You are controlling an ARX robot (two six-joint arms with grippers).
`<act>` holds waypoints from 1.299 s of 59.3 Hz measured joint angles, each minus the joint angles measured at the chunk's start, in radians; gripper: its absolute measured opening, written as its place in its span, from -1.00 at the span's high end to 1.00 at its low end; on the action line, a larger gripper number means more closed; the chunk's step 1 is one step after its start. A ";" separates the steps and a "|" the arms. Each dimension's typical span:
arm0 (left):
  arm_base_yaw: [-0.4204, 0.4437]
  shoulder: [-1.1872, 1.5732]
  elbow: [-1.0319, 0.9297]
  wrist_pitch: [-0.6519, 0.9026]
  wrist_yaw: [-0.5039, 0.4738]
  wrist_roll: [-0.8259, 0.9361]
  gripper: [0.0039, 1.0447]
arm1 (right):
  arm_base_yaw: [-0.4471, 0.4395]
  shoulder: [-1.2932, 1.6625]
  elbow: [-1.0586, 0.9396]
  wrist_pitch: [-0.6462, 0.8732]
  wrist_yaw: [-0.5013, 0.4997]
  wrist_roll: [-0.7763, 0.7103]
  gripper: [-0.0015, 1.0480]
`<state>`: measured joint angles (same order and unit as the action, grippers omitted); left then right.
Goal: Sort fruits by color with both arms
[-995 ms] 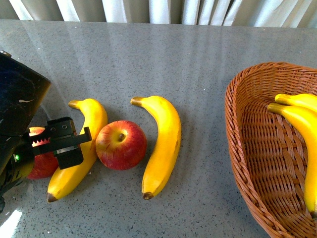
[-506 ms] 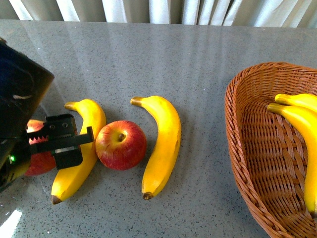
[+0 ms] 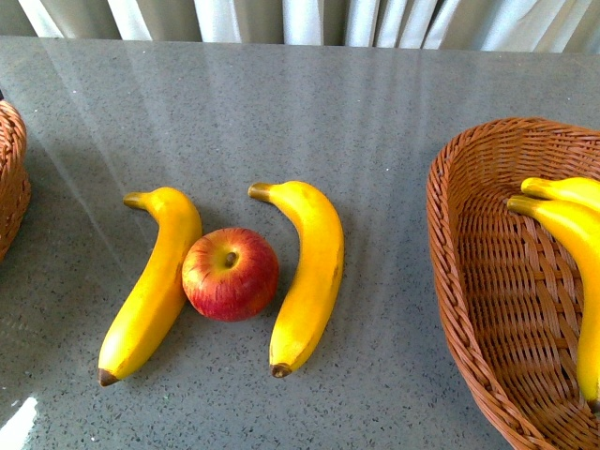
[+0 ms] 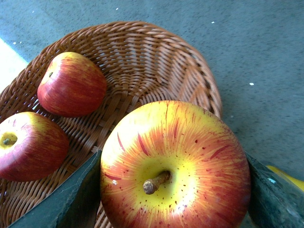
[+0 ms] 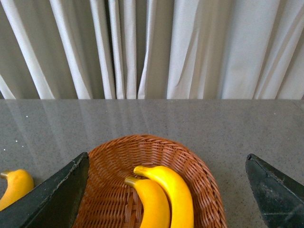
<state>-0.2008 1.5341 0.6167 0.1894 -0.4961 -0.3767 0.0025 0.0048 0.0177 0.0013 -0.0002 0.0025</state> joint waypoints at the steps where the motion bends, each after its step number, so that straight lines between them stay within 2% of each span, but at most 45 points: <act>1: 0.006 0.008 0.003 0.002 0.005 0.001 -0.36 | 0.000 0.000 0.000 0.000 0.000 0.000 -0.82; 23: 0.100 0.129 0.041 0.034 0.022 0.014 -0.36 | 0.000 0.000 0.000 0.000 0.000 0.000 -0.82; 24: 0.101 0.130 0.041 0.036 0.022 0.013 -0.37 | 0.000 0.000 0.000 0.000 0.000 0.000 -0.82; 27: 0.102 0.136 0.040 0.048 0.026 0.013 -0.62 | 0.000 0.000 0.000 0.000 0.000 0.000 -0.82; 32: 0.101 0.136 0.037 0.056 0.026 0.013 -0.85 | 0.000 0.000 0.000 0.000 0.000 0.000 -0.82; 41: 0.072 0.115 0.007 0.067 0.024 0.018 -0.83 | 0.000 0.000 0.000 0.000 0.000 0.000 -0.82; 48: -0.002 0.049 -0.030 0.073 0.025 0.031 -0.83 | 0.000 0.000 0.000 0.000 0.000 0.000 -0.82; 61: -0.286 -0.059 -0.082 0.089 0.050 0.037 -0.83 | 0.000 0.000 0.000 0.000 0.000 0.000 -0.82; 73: -0.448 0.026 -0.076 0.101 0.080 0.041 -0.83 | 0.000 0.000 0.000 0.000 0.000 0.000 -0.82; 77: -0.477 0.043 -0.072 0.107 0.087 0.042 -0.83 | 0.000 0.000 0.000 0.000 0.000 0.000 -0.82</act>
<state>-0.6781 1.5768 0.5446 0.2962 -0.4088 -0.3347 0.0025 0.0048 0.0177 0.0013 -0.0002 0.0025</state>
